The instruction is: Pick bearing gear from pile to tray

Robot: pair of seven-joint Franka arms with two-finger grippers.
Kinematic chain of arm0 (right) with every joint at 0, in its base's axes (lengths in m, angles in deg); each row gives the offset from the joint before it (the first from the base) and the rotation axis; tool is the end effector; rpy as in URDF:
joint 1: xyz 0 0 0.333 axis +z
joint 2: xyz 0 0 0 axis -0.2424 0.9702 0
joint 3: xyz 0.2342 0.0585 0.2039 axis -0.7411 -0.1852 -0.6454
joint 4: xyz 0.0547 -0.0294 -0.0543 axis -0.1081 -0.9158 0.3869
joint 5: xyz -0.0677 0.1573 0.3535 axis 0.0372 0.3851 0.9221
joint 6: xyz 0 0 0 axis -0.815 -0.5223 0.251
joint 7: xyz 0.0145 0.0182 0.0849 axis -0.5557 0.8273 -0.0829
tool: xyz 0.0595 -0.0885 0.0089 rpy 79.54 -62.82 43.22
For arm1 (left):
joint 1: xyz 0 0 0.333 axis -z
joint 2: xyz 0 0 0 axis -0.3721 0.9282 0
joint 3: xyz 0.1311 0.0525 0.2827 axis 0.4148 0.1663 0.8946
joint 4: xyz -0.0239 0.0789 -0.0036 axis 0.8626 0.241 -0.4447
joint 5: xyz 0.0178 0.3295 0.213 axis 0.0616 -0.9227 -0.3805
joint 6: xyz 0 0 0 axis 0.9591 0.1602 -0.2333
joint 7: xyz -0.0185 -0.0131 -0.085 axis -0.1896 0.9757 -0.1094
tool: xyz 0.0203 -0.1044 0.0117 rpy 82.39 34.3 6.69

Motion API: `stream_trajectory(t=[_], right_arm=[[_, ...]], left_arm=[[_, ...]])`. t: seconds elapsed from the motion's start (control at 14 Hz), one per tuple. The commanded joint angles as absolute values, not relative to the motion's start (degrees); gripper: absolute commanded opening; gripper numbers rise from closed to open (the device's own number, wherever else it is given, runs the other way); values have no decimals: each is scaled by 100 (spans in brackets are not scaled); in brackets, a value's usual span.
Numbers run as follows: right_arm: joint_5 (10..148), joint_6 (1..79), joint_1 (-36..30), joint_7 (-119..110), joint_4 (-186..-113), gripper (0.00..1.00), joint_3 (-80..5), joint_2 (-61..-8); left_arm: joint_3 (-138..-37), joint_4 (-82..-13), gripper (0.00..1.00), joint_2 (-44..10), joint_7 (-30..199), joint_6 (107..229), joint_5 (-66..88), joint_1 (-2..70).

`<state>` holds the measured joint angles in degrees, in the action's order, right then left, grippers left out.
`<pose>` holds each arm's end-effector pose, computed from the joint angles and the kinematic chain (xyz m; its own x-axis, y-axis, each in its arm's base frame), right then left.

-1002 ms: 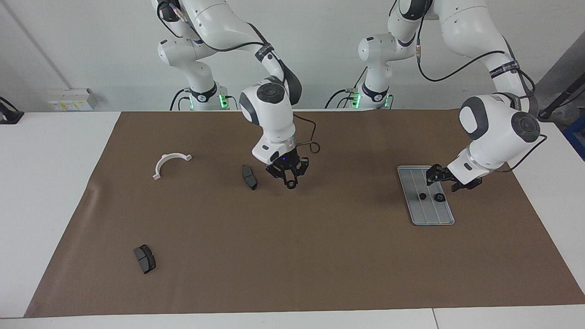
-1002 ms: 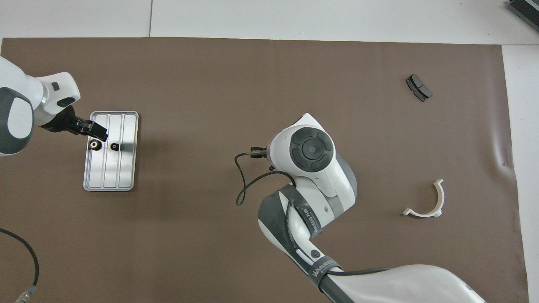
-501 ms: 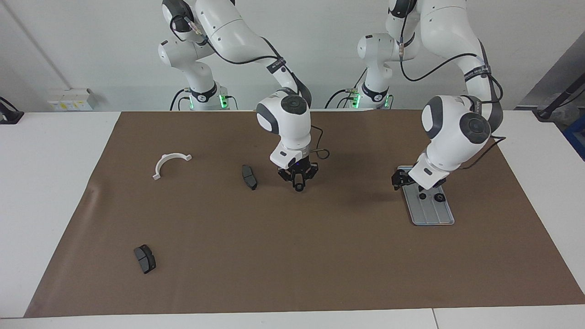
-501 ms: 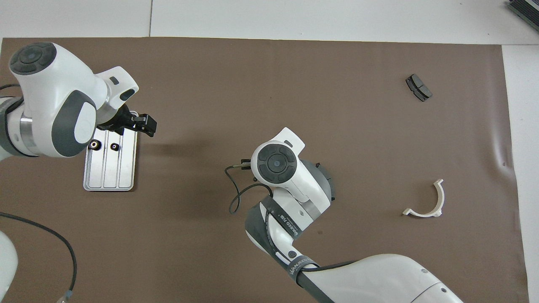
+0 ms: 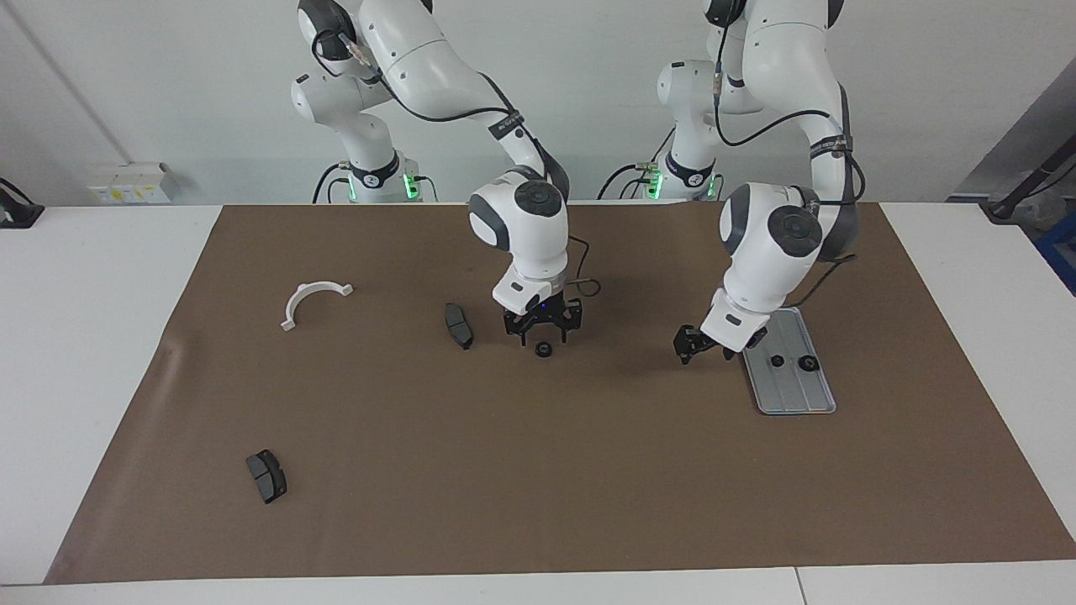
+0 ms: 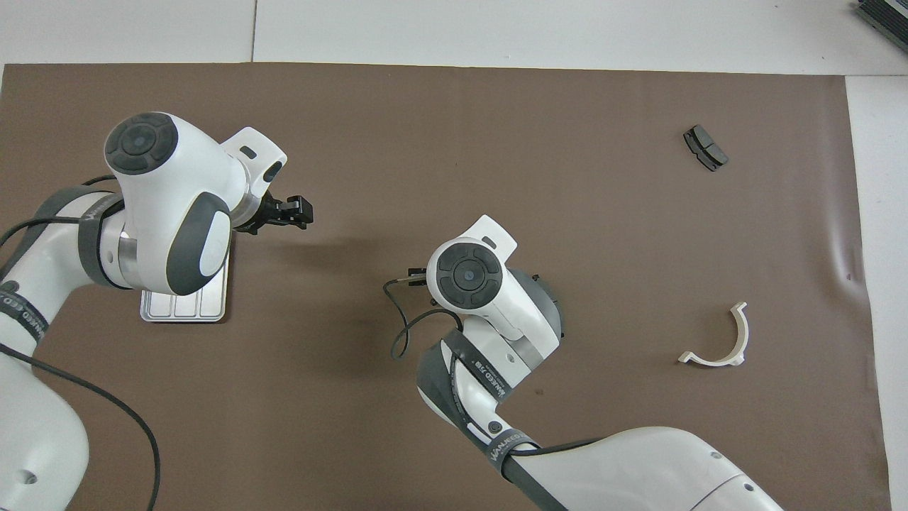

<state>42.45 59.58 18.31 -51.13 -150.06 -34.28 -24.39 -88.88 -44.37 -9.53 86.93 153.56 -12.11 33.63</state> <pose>0.5357 0.3862 0.3086 0.9911 0.0125 0.1323 0.0179 -0.9990 -0.0401 0.6017 -0.1740 0.3627 0.9986 0.0516 -0.0060 0.0519 -0.9972 0.0530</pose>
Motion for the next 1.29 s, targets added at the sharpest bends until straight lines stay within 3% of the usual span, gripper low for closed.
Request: stream_trajectory(t=[0.0, 0.21, 0.57, 1.22], right_arm=[[4105, 5868, 1359, -5184, -15073, 100, -3430, -2957], [4105, 5648, 857, -5079, -15073, 100, -3430, -3353], [4114, 5042, 207, -4543, -14836, 100, -3430, -3697], [4394, 3821, -690, -3277, -14756, 100, -3430, -4681]], left_arm=[[-8802, -4787, 85, -1143, 9083, 15597, -1194, 3748], [-8802, -4796, 80, -836, 9748, 16315, -1194, 4152], [-8802, -4735, 80, -528, 10813, 16792, -1185, 4847], [-8784, -4129, 79, -220, 11614, 16284, -1176, 5569]])
